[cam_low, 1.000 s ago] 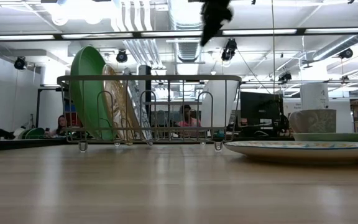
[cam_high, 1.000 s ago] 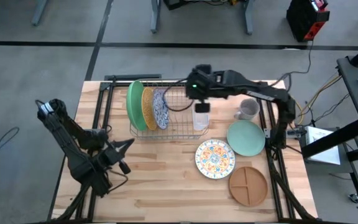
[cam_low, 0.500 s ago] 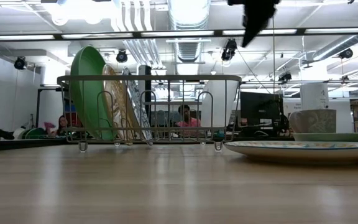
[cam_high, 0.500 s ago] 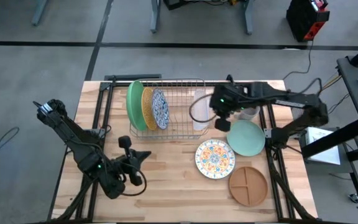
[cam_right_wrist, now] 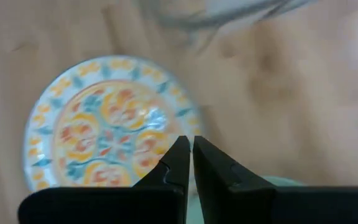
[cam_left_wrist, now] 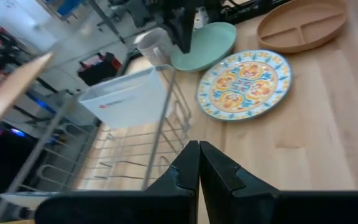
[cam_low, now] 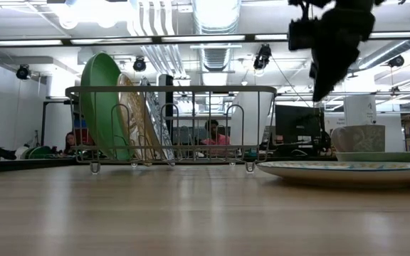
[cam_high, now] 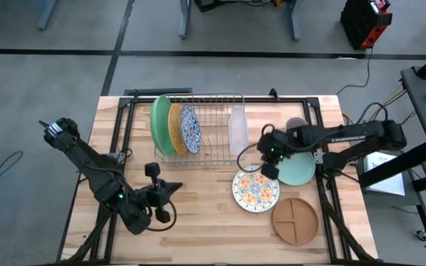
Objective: Sort dishes
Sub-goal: Put the white patterned plate in the dish rack
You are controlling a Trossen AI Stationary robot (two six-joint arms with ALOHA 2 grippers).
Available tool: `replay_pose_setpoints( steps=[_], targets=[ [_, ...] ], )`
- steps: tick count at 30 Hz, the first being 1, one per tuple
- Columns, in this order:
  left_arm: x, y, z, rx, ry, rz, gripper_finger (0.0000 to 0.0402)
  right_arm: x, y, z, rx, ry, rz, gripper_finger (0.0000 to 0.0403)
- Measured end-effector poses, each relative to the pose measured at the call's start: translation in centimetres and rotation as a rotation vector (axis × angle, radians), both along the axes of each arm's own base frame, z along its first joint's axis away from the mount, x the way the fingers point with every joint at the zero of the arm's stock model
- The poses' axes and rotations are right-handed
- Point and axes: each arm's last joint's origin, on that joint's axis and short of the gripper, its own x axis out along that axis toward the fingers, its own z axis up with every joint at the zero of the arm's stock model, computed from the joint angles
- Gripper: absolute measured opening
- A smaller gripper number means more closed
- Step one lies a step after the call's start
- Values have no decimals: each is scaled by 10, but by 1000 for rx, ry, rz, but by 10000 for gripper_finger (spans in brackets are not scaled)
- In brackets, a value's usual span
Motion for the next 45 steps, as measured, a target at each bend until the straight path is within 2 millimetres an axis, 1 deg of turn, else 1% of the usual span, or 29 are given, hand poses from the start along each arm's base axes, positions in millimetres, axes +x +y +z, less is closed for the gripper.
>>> replay_pose_setpoints(
  steps=[4,8,13,20,25,31,35,38,40,45],
  targets=[
    [3,-1,0,-59,10,-30,0,2,15,-30,68,18,11,2],
    [6,-3,1,-85,-13,-35,0,1,30,-51,78,90,12,2],
    [15,-10,-5,-107,-29,-34,0,10,48,-72,58,117,25,1],
    [30,-22,-28,-57,4,-22,0,27,70,-104,51,120,90,0],
    [41,-32,-33,-51,-13,0,0,42,86,-115,73,5,138,0],
    [57,-48,-47,-40,8,1,0,63,106,-119,134,-211,231,0],
    [71,-60,-63,-13,44,-1,0,69,121,-107,144,-258,295,0],
    [82,-68,-71,-16,48,9,0,62,127,-98,129,-221,308,0],
    [90,-70,-79,-14,69,18,0,56,129,-85,103,-208,288,0],
    [108,-70,-91,-64,110,18,0,33,119,-64,9,-136,179,0]
  ],
)
